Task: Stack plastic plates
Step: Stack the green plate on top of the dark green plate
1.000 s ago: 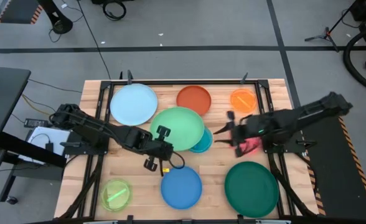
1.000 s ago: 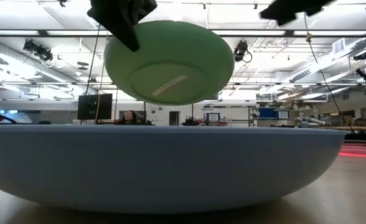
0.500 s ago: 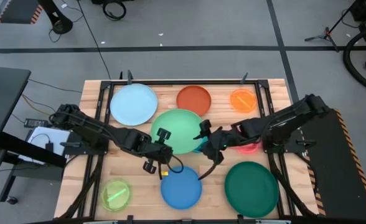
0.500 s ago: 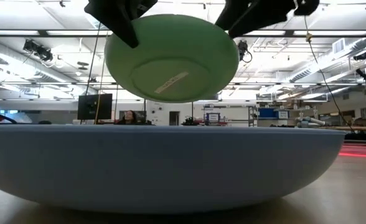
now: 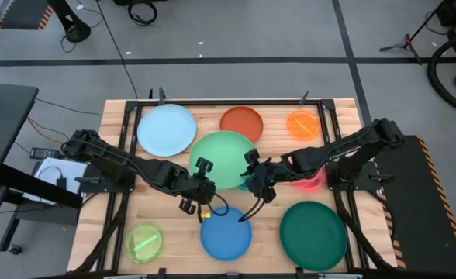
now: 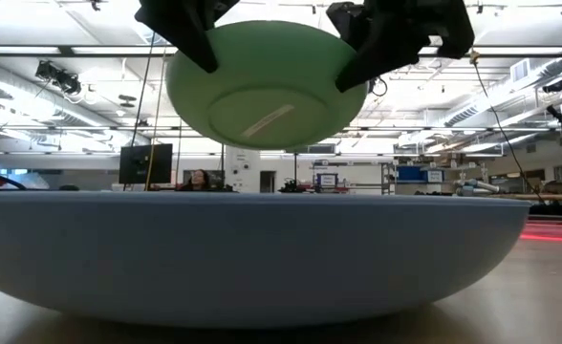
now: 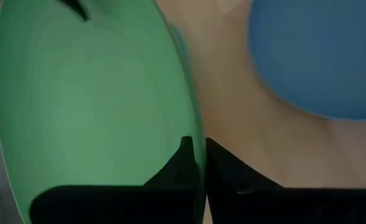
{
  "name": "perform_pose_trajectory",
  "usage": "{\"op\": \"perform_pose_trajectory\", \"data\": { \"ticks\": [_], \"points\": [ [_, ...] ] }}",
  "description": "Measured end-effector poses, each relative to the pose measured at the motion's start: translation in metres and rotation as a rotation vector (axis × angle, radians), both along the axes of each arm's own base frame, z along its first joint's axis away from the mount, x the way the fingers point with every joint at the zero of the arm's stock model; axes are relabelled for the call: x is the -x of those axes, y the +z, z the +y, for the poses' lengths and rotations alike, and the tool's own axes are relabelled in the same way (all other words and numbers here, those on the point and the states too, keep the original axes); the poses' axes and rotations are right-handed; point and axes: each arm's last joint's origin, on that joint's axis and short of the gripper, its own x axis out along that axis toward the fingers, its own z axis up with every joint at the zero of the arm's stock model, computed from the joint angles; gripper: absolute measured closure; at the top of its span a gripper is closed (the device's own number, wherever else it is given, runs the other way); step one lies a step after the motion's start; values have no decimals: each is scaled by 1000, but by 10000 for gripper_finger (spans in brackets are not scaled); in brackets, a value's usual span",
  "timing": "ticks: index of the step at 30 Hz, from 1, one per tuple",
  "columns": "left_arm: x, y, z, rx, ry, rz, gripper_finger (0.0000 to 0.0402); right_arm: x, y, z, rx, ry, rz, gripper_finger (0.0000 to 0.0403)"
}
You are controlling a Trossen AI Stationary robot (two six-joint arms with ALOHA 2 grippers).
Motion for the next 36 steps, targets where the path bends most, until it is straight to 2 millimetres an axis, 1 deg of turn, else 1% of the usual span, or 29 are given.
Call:
{"op": "perform_pose_trajectory", "data": {
  "ticks": [4, 5, 9, 11, 13, 17, 19, 21, 23, 25, 27, 32, 34, 36],
  "points": [
    [-1, 2, 2, -67, 15, -26, 366, 3, 2, 1, 12, 25, 10, 367],
    [-1, 2, 2, -73, 20, -32, 361, 3, 1, 2, 18, 30, 13, 381],
    [-2, 6, 1, -67, 72, -86, 325, 10, 2, 10, 94, -12, 20, 382],
    [-2, 13, 1, -36, 119, -108, 299, 16, 2, 15, 157, -55, 47, 383],
    [1, 22, 2, -3, 159, -96, 269, 22, 6, 20, 165, -98, 82, 383],
    [14, 43, 6, 44, 298, -36, 210, 31, 23, 28, 70, -221, 133, 383],
    [23, 48, 10, 31, 373, 1, 184, 40, 28, 33, 29, -287, 175, 383],
    [32, 51, 13, 7, 437, 6, 166, 46, 34, 40, -35, -361, 176, 383],
    [42, 55, 17, -6, 484, -15, 157, 50, 38, 49, -112, -456, 177, 383],
    [53, 58, 22, 0, 508, -54, 154, 51, 37, 61, -155, -559, 200, 383],
    [62, 62, 29, 34, 528, -121, 157, 47, 34, 78, -169, -645, 235, 383],
    [90, 70, 44, 172, 562, -318, 175, 35, 25, 135, -147, -826, 373, 383],
    [99, 69, 48, 223, 562, -393, 181, 30, 24, 159, -210, -876, 396, 383],
    [107, 69, 50, 261, 548, -458, 187, 27, 26, 181, -335, -914, 413, 383]
  ]
}}
